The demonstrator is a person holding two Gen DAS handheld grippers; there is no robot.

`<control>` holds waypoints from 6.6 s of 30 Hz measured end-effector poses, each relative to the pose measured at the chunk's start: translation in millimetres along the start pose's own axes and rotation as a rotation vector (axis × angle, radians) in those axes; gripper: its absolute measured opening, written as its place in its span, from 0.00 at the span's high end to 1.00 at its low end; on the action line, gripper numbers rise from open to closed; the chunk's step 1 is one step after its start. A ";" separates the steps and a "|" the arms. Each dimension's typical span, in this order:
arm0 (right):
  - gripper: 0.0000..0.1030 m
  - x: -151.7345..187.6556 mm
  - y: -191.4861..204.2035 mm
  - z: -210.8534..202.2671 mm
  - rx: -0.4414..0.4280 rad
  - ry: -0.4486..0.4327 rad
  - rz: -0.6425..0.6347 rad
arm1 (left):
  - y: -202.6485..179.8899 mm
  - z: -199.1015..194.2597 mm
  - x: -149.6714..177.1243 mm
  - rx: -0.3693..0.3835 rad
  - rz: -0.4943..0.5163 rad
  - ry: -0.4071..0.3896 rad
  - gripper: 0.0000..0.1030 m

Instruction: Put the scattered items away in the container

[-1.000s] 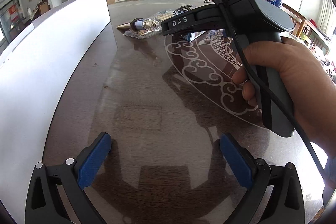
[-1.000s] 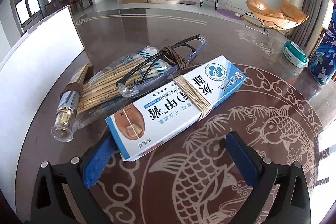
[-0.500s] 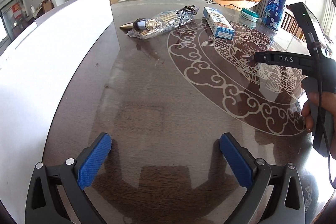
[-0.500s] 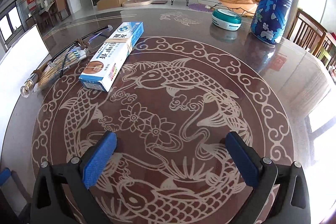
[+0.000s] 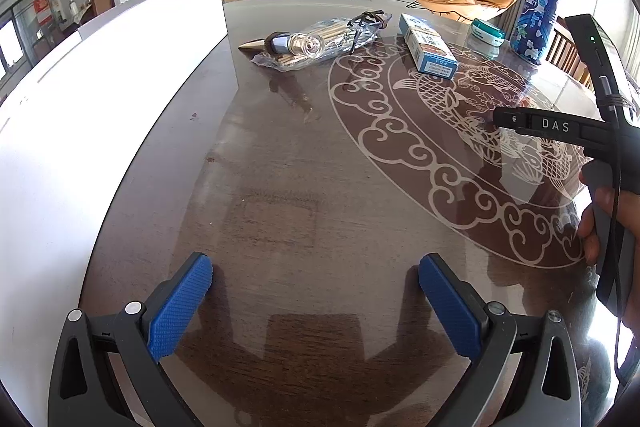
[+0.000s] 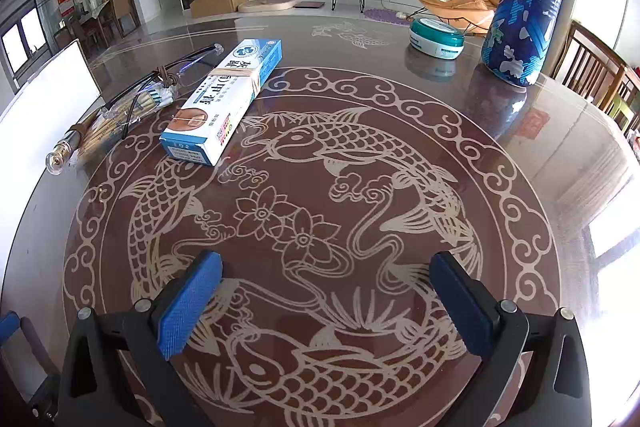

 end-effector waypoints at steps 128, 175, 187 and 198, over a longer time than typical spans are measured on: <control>0.01 101.2 24.9 -75.2 -0.109 -0.014 -0.153 | -33.3 -7.5 14.9 0.022 0.041 -0.013 0.00; 0.00 100.6 23.5 -74.9 -0.110 -0.012 -0.151 | -34.2 -6.7 14.6 0.024 0.042 -0.012 0.00; 0.00 100.5 23.1 -74.8 -0.110 -0.012 -0.151 | -34.2 -6.6 14.6 0.024 0.042 -0.012 0.00; 0.00 100.1 23.1 -74.9 -0.110 -0.012 -0.151 | -34.5 -6.2 14.7 0.024 0.042 -0.012 0.00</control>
Point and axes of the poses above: each gripper's, at about its wrist camera, not at the fingertips, and z roughly the way its jaws point, y to its left, x to its underside, the point moved 6 cm from there along z, roughly the way its jaws point, and after that the axes turned 3 degrees about x, right-handed, at the moved point
